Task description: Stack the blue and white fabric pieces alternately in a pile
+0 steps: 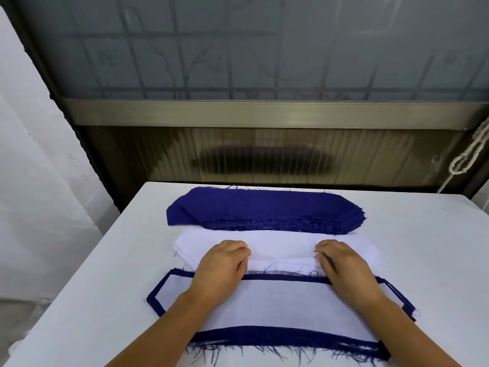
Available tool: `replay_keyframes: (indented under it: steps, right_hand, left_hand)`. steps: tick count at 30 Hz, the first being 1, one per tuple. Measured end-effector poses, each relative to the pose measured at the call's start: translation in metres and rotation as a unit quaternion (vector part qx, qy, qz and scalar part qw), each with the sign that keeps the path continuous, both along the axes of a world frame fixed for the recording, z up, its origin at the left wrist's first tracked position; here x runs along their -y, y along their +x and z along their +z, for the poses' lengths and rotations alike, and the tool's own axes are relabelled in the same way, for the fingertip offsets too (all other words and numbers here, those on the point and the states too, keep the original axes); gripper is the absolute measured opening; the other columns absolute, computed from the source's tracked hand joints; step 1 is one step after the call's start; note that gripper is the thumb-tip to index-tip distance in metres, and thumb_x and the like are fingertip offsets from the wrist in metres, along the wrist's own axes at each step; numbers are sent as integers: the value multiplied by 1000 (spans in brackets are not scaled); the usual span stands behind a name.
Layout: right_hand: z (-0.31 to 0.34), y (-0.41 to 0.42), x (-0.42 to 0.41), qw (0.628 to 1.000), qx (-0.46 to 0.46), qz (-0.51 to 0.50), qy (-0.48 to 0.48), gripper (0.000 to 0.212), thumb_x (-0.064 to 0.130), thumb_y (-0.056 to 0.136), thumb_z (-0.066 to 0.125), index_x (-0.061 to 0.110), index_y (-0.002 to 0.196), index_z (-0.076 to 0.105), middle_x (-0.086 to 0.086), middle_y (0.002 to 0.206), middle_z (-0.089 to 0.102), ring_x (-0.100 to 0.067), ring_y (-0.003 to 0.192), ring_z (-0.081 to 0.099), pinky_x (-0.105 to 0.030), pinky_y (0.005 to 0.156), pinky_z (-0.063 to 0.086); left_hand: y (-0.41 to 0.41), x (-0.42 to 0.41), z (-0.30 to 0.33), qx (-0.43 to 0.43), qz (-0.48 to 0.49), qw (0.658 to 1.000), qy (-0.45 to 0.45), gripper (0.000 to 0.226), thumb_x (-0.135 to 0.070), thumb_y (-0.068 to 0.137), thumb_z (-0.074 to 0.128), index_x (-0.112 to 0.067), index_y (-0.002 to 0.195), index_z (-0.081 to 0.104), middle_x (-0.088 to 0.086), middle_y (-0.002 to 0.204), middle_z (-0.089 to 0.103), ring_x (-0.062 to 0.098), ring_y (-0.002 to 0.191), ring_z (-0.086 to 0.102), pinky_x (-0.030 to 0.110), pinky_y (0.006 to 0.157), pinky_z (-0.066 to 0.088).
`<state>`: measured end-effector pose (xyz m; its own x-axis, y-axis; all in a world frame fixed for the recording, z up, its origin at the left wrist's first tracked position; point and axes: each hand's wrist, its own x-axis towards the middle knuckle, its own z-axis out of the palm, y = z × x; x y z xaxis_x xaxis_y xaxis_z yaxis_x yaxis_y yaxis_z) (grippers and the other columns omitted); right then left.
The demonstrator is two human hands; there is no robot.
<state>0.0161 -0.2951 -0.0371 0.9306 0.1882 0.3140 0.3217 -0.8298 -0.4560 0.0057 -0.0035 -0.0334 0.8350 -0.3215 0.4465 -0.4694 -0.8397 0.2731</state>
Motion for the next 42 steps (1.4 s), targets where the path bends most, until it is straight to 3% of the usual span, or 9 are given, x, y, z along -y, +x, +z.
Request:
replay_keyframes:
  steps: [4,9,13,20,26,30,36,39,42]
  right_hand:
    - [-2,-1,2,1000,13,-23,14,12,20,98,53,20,96,65,15,97,61,-5,91,55,-12,78,38]
    - [-1,-1,2,999,13,-33,25,11,16,95,58,23,90,65,19,92,60,-2,87,55,-8,74,37]
    - [0,-2,4,996,-7,-26,89,15,11,90,65,25,84,66,21,91,61,-2,87,59,-18,74,49]
    - [9,-2,4,973,-59,-26,220,19,15,94,61,29,80,66,20,92,66,1,89,61,-4,74,42]
    - [9,-5,4,975,-45,-69,208,20,17,96,54,35,91,61,22,95,64,3,93,59,-8,71,43]
    - [7,-2,4,982,-52,-93,155,24,12,93,59,35,88,58,18,96,62,-2,90,60,-13,69,42]
    - [27,-14,3,993,14,-73,96,14,6,92,60,20,90,65,11,94,63,-13,90,59,-27,76,47]
    - [49,-37,10,995,-4,-44,88,17,10,90,64,26,84,66,17,88,65,-7,86,62,-18,73,46]
    - [70,-64,24,991,-85,-1,101,12,24,88,65,32,79,66,19,81,66,-1,73,60,-10,65,42]
  left_hand:
    - [-2,0,3,6,39,999,-15,7,-11,88,66,-16,87,71,-9,90,67,12,81,60,29,72,54]
    - [-2,0,3,10,47,998,-36,7,-9,87,69,-15,88,73,-8,89,69,12,81,62,26,72,53]
    - [-2,-3,2,-5,47,996,-72,8,-9,84,72,-17,86,73,-12,87,69,7,80,62,24,69,54]
    - [-2,-5,1,-16,61,991,-115,9,-13,82,74,-20,84,69,-16,87,64,0,76,56,19,68,52]
    - [-3,-3,0,29,68,993,-88,14,-7,83,71,-18,92,71,-12,91,66,6,80,59,18,71,49]
    - [-1,-4,-2,4,117,990,-76,19,-3,79,71,-16,92,72,-10,90,68,10,78,61,19,68,48]
    - [-4,-14,13,-44,102,991,-72,15,-10,89,64,-17,99,73,-11,99,65,8,89,61,22,75,50]
    - [-18,-32,37,-30,65,996,-58,12,-13,90,66,-22,95,73,-17,93,62,5,87,57,23,72,49]
    - [-40,-55,60,-135,15,987,-89,13,-23,91,66,-35,89,69,-19,89,63,1,82,60,20,72,47]
